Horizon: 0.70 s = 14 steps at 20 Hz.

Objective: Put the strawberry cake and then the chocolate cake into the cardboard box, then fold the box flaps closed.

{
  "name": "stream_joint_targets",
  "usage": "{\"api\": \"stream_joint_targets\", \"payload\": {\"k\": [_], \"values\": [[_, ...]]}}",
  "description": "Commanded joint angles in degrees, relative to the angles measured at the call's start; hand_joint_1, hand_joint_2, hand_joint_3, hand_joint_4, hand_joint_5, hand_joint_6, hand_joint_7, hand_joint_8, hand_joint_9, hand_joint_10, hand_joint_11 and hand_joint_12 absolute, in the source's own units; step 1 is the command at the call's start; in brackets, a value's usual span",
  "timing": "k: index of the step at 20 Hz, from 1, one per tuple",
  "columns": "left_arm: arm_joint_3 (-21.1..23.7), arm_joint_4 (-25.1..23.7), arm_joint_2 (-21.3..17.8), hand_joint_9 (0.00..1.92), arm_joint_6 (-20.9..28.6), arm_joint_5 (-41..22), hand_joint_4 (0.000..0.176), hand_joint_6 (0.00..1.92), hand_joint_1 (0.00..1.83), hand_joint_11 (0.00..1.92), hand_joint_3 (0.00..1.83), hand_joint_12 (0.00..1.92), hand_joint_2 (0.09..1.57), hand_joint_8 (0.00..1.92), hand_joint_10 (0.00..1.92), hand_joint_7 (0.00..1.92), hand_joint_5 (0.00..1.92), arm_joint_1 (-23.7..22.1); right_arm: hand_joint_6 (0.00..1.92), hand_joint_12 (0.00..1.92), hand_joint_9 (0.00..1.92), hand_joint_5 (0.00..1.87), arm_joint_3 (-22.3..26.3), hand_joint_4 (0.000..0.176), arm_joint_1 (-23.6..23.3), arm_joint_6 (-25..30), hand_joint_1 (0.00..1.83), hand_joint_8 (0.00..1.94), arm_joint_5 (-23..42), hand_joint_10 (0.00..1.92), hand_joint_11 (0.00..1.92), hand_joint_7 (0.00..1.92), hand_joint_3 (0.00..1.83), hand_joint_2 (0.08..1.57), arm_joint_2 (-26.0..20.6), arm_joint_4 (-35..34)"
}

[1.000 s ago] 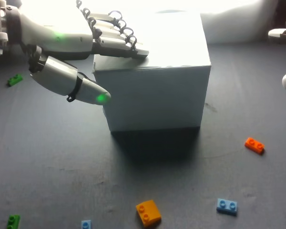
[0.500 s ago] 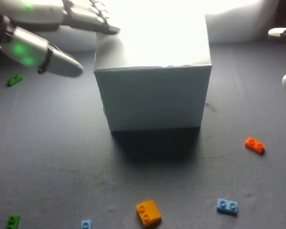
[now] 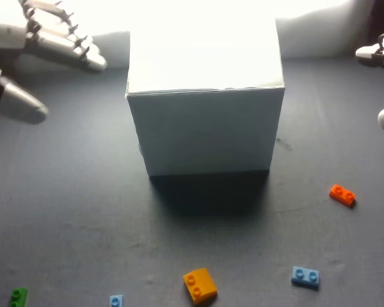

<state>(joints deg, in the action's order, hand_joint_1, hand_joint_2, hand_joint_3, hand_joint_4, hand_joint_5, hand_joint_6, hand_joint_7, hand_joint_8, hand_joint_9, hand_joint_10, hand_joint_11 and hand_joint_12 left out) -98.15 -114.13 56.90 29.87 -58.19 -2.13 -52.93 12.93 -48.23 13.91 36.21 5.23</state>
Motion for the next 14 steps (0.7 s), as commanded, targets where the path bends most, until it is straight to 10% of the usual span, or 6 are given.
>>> {"api": "stream_joint_targets", "payload": {"k": [1, 6, 11, 12, 13, 14], "values": [[-0.15, 4.69, -0.61, 0.28, 0.12, -0.71, 0.0, 0.02, 0.0, 0.0, 0.0, 0.89, 1.25, 0.01, 0.02, 0.3, 0.26, -0.45, 0.01, 0.39, 0.18, 0.18, -0.14, 0.0, -0.45, 0.21, 0.0, 0.01, 6.63, 0.01, 0.0, 0.22, 0.0, 1.23, -0.64, -0.47], [2.92, 3.54, -4.06, 0.56, 0.12, -3.71, 0.0, 0.05, 0.0, 0.0, 0.0, 1.45, 1.26, 0.05, 0.09, 0.59, 0.48, -0.46, 0.04, 0.96, 0.4, 0.45, -0.13, 0.0, -0.3, 0.06, 0.0, 0.02, 6.65, 0.04, 0.0, 0.5, 0.0, 1.23, -0.63, 0.16], [2.53, 3.67, -5.09, 0.61, 2.26, -4.16, 0.0, 0.04, 0.12, 0.32, 0.0, 1.76, 1.35, 0.47, 1.19, 0.91, 0.91, -0.66, 0.06, 1.43, 0.89, 0.96, -0.14, 0.0, -0.07, -0.18, 0.0, 0.03, 6.82, 0.26, 0.3, 1.01, 0.0, 1.26, -0.64, 0.64], [2.41, 3.4, -5.3, 0.62, 2.3, -4.22, 0.0, 0.06, 0.16, 0.31, 0.0, 1.84, 1.38, 0.73, 1.33, 0.86, 0.95, -0.66, 0.05, 1.55, 0.87, 1.01, -0.14, 0.0, -0.03, -0.24, 0.0, 0.02, 6.82, 0.48, 0.35, 1.07, 0.0, 1.26, -0.64, 0.64], [2.37, 3.21, -5.55, 0.8, 2.32, -4.26, 0.0, 0.66, 0.3, 0.53, 0.0, 1.92, 1.4, 1.35, 1.74, 0.94, 0.93, -0.65, 0.13, 1.81, 0.79, 1.15, -0.14, 0.0, 0.04, -0.3, 0.0, 0.11, 6.82, 1.08, 0.4, 1.24, 0.01, 1.33, -0.64, 0.65], [2.34, 2.98, -5.7, 0.88, 2.32, -4.33, 0.0, 0.87, 0.33, 0.61, 0.0, 1.92, 1.4, 1.42, 1.79, 0.99, 0.9, -0.65, 0.4, 1.85, 0.77, 1.09, -0.14, 0.0, 0.13, -0.3, 0.0, 0.48, 6.82, 1.32, 0.44, 1.15, 0.0, 1.38, -0.63, 0.66]]}}
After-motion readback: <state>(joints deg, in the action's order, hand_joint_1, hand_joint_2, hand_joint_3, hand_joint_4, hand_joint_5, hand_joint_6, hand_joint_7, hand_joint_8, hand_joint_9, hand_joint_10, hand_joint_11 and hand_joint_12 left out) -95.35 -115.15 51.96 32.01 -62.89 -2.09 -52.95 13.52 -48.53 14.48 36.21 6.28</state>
